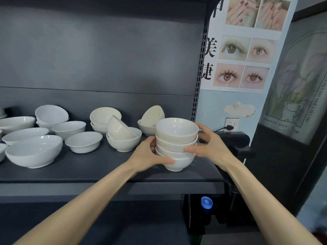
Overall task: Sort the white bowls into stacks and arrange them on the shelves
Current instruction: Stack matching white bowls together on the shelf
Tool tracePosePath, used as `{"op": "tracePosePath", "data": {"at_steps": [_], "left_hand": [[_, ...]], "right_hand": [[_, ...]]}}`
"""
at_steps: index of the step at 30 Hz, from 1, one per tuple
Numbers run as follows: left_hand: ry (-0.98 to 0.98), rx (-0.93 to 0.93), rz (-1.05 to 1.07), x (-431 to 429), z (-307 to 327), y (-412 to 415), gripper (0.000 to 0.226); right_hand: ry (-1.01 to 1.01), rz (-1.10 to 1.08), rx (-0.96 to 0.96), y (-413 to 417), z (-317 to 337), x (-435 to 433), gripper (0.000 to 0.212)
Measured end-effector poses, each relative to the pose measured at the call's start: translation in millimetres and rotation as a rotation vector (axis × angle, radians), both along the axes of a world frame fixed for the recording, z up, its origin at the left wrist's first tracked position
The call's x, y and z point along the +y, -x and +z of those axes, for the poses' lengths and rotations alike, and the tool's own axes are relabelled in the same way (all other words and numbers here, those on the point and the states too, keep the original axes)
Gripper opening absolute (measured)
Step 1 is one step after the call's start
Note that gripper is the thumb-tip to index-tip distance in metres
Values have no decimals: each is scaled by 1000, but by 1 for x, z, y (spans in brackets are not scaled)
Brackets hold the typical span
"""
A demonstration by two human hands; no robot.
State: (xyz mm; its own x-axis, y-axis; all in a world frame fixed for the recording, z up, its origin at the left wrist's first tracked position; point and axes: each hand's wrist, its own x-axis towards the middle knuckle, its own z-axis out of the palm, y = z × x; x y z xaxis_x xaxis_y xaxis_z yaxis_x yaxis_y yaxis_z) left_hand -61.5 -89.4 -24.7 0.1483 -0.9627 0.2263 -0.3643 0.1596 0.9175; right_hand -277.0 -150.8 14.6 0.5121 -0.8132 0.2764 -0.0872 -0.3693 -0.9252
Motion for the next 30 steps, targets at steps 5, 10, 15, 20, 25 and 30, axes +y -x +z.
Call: {"op": "tracePosePath", "data": {"at_steps": [5,10,15,20,25,30], "left_hand": [[7,67,-51,5,-6,4,73],[18,124,-75,7,-8,6,76],[27,145,-46,7,-9,7,85],[22,124,-26,7,-11,7,95],[9,127,-16,8,-10,9,103],[9,117,29,8,-14,16,100]], "right_hand": [[5,24,26,1,3,2,79],[5,4,23,-1,4,3,75],[4,4,22,0,3,1,78],[-8,15,16,1,2,0,80],[-16,10,19,1,2,-2,84],[-15,38,26,8,2,-4,80]]}}
